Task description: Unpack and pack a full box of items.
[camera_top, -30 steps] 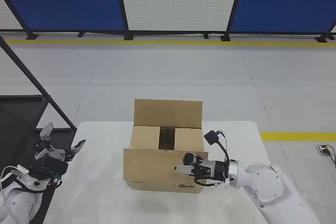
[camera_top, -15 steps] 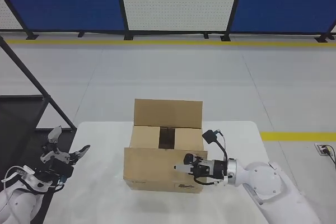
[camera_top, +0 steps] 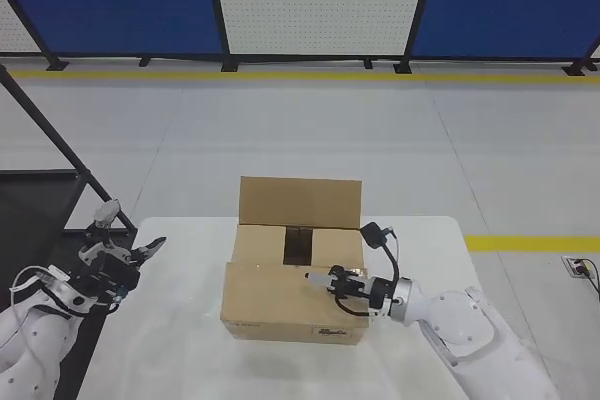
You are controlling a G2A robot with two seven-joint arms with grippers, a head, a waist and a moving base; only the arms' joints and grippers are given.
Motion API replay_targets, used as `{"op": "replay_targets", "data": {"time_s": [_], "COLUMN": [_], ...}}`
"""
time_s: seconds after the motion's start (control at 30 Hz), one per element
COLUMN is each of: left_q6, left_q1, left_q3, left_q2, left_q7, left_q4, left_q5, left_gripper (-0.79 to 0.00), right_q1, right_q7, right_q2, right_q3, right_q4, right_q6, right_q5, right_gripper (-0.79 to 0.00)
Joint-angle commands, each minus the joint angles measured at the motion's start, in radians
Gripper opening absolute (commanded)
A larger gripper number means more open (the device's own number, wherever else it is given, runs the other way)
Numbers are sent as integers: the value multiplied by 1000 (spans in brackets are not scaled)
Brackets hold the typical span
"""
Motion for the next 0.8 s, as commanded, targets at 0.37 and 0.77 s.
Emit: {"op": "replay_targets", "data": {"time_s": [0.37, 0.77], "left_q6": [-53, -53], "left_q1": [-335, -335], "left_q3": [201, 201], "left_q2": [-6, -6], "left_q7": [121, 121], "left_q4": [264, 264], "left_q5": [231, 231], "left_gripper": [0, 0], "right_q1": [-39, 23], "right_q7": [44, -19], "right_q2": [6, -17], "right_q3": [23, -5], "right_q4": [-18, 42], "right_q6": [1, 17], "right_q5": [-28, 0], "right_gripper": [0, 0]}}
